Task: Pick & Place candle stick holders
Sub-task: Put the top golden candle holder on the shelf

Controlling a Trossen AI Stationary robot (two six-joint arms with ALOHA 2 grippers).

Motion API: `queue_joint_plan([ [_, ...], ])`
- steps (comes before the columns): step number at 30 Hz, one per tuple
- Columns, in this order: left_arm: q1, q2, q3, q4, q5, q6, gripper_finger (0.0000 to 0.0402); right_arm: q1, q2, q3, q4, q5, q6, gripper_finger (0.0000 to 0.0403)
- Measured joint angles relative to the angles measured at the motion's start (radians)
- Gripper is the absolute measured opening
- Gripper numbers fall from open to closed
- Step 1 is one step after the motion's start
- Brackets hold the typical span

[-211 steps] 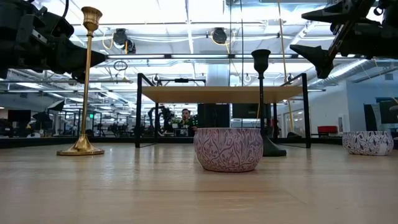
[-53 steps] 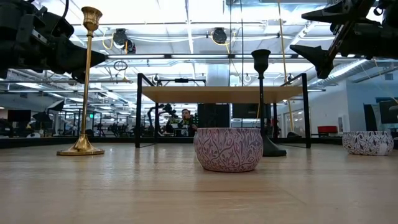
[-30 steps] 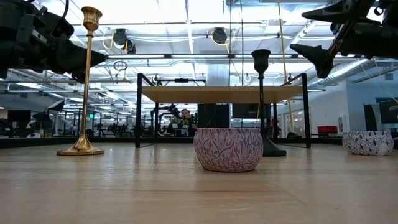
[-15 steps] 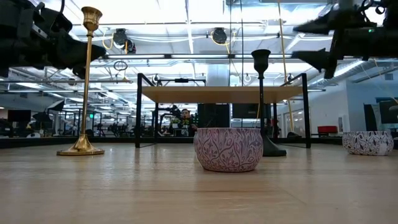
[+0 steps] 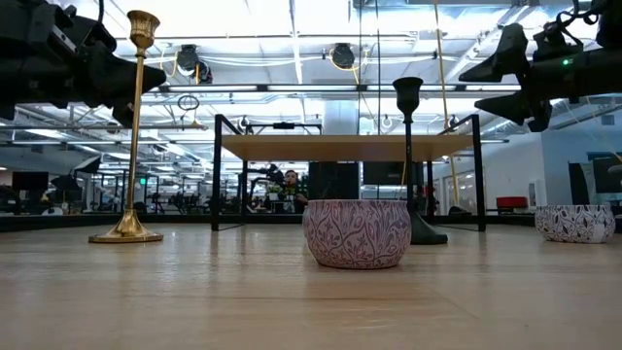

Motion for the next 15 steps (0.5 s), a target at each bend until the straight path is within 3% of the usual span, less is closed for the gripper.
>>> queue_joint_plan([
  [7,0.0,0.0,0.005,0.029,-0.011,0.06,0.0088,0.0,0.0,0.0,-0.016,-0.002,0.05,0.0325],
  [11,0.0,0.0,0.007,0.027,0.032,0.072,0.013,0.0,0.0,0.0,-0.007,-0.014,-0.001,0.0325],
  [15,-0.001,0.0,0.008,-0.017,0.065,0.108,0.0154,0.0,0.0,0.0,-0.009,-0.211,-0.057,0.0325],
])
